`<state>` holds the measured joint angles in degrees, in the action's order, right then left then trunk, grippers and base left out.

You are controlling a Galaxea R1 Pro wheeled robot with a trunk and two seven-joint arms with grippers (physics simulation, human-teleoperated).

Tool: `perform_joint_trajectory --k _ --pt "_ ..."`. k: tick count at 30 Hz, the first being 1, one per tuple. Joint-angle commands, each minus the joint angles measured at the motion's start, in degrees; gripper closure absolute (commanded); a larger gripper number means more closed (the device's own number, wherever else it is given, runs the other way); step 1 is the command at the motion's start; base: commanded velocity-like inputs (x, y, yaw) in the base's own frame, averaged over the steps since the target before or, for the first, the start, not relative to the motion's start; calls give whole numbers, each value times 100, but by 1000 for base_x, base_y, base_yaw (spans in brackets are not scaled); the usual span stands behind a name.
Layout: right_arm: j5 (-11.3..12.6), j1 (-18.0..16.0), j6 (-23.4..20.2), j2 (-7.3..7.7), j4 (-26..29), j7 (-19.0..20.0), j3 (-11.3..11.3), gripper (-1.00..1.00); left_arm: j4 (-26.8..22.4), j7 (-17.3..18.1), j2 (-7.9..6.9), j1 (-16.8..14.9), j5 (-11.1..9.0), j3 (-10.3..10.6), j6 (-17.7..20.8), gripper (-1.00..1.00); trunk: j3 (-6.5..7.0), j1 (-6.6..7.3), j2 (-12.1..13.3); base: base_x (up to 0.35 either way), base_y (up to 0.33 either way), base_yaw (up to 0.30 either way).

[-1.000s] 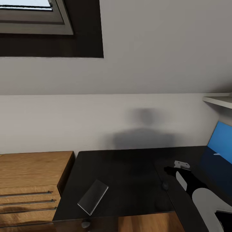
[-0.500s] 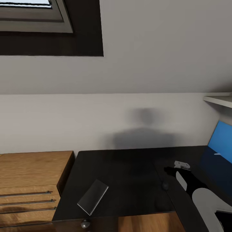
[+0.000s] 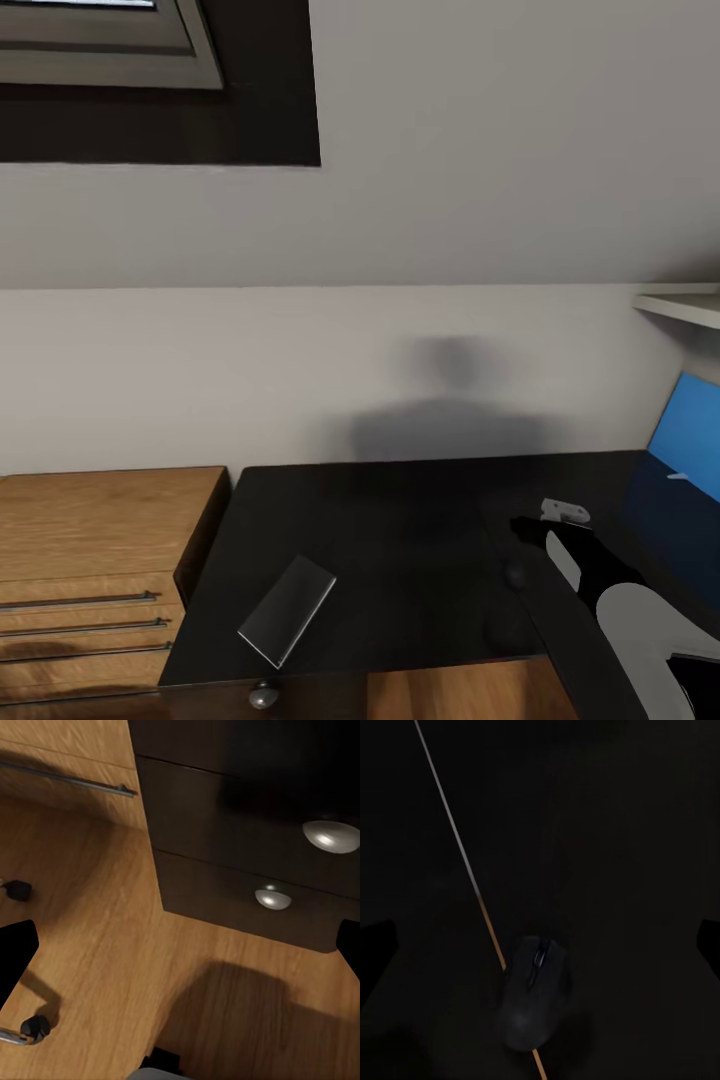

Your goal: In the bedroom, organize the workspace by keeping the computer under the desk, ensuring the monitor is on the desk, placing the keyboard on the desk next to the monitor, placing the mouse on the desk next to the keyboard, moving the folder from the swivel chair onto the desk next to the mouse, stacking the notebook on top of the folder with the pen on top of the notebook, and positioning the swivel chair next to the desk.

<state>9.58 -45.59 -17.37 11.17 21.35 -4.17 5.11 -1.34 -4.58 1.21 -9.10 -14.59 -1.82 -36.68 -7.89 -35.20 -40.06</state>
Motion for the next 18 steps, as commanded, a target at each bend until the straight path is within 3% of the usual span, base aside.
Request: perform_joint_trajectory --k 1,9,14,18 --pt "62 -2 -28 0 13 -28 -1 -100 2 -26 0 -4 26 -16 -16 -100 -28 -24 -50 0 0 0" --pt "62 -2 -30 0 16 -32 -10 -100 2 -26 -1 -4 -13 -24 -27 -100 -172 -200 -370 0 0 0" --pt "58 -2 -30 0 11 -32 -2 -100 2 -26 2 -4 -266 -21 -260 -100 -262 -310 -571 0 0 0" --pt "55 -2 -30 0 10 -32 -7 -100 2 -26 2 -4 -294 -21 -296 -100 -333 -397 -731 0 0 0"
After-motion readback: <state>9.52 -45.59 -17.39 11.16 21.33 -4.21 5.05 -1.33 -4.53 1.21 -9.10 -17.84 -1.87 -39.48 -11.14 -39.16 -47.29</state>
